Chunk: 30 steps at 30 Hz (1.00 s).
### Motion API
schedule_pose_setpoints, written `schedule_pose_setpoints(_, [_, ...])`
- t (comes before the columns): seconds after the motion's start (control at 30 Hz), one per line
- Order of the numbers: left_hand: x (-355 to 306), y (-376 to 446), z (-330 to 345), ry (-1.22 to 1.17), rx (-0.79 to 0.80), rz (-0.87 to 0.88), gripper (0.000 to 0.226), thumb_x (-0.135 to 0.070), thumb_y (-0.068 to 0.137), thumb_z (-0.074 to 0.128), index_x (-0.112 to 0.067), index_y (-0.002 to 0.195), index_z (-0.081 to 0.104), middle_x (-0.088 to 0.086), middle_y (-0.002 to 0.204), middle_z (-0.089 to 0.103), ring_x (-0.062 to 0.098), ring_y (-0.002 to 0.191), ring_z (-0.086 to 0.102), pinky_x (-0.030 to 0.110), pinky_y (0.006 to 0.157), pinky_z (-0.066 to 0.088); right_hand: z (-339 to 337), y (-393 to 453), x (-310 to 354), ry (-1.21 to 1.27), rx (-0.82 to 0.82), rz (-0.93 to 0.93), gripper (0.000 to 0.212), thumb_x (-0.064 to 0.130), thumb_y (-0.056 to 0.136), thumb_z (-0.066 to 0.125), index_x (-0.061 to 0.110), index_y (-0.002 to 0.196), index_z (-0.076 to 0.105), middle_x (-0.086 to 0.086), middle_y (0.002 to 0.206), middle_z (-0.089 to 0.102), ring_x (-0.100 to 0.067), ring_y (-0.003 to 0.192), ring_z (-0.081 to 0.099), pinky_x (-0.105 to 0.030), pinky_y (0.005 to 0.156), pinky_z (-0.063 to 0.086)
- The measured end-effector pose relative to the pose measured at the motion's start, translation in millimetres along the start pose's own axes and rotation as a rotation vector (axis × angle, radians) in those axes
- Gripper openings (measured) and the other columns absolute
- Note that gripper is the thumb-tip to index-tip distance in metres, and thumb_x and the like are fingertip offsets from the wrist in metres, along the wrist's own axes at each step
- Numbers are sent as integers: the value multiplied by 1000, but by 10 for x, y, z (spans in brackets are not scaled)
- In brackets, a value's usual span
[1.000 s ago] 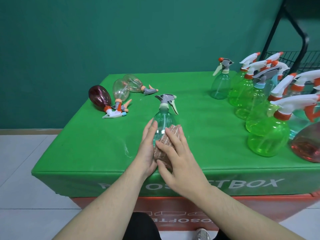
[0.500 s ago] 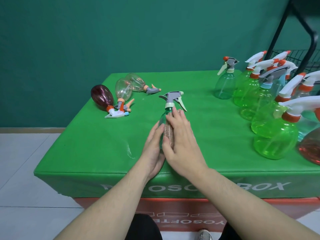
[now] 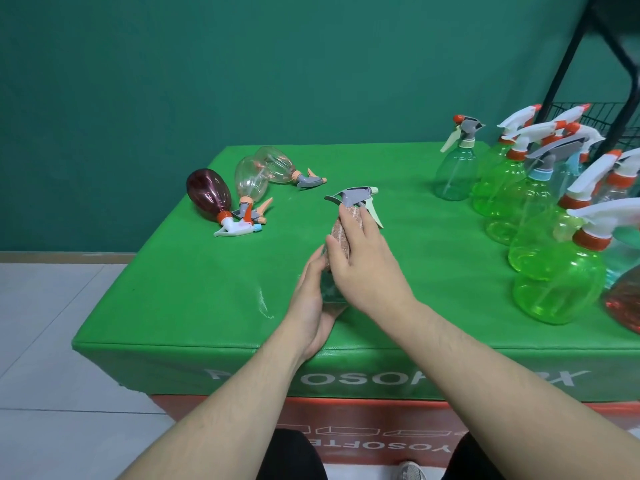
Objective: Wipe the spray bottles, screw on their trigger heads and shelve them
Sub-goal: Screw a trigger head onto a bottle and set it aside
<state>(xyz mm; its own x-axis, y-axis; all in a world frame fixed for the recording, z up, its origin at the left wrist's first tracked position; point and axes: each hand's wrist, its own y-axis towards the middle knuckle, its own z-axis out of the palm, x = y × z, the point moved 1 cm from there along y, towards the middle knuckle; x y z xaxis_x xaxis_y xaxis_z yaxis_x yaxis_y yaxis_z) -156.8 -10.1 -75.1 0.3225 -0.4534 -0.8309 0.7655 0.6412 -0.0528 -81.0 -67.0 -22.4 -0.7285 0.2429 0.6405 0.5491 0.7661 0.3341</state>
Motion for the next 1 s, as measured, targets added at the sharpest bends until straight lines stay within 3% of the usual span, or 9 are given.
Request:
schedule_pose_setpoints(0.17, [15,9,-22,12,-28,-49,46,-43,103,45,-22,141,61,8,130,71,19,110,69,38,86,55,36,-110,-19,-47,8,-89,58,35,106,38,18,160,23,-10,169,9,-22,154,11,-32,124,11])
schedule_pose_setpoints(0.23, [33,14,-43,11,-34,-51,48,-44,105,45,-20,144,58,9,134,69,20,121,66,40,95,55,59,-177,-65,-48,8,-132,60,39,105,33,17,160,24,-10,169,10,-23,155,10,-35,126,11])
schedule_pose_setpoints(0.37, [66,70,-113,2,-20,-28,68,-56,96,62,-21,152,47,4,147,60,20,138,56,40,115,43,139,-351,-157,-121,-3,-279,60,38,104,28,11,158,29,-13,168,12,-28,156,7,-47,125,15])
schedule_pose_setpoints(0.47, [78,86,-135,-17,-12,-34,94,-65,81,77,-17,154,43,8,148,59,24,138,55,37,112,48,163,-487,-216,-172,-18,-348,55,33,107,30,13,158,27,-11,169,8,-28,156,1,-52,124,16])
schedule_pose_setpoints(0.63, [100,103,-194,-159,-31,-68,115,-62,66,91,-16,157,37,18,145,60,34,131,61,44,108,51,190,-661,-281,-214,-8,-427,58,18,103,38,18,160,26,-7,169,7,-28,156,-3,-54,124,17])
schedule_pose_setpoints(0.77, [78,79,-155,-164,-60,-61,113,-54,62,96,-10,152,43,20,140,62,34,127,63,48,109,51,193,-754,-344,-162,-25,-445,61,12,101,53,17,158,32,-5,169,10,-28,156,0,-55,122,22])
schedule_pose_setpoints(1.0, [57,36,-129,-96,24,-71,100,-59,73,87,-6,150,50,22,144,59,34,136,56,47,116,44,163,-722,-284,-95,-71,-389,54,25,104,50,25,156,37,0,169,12,-23,157,-2,-54,124,18])
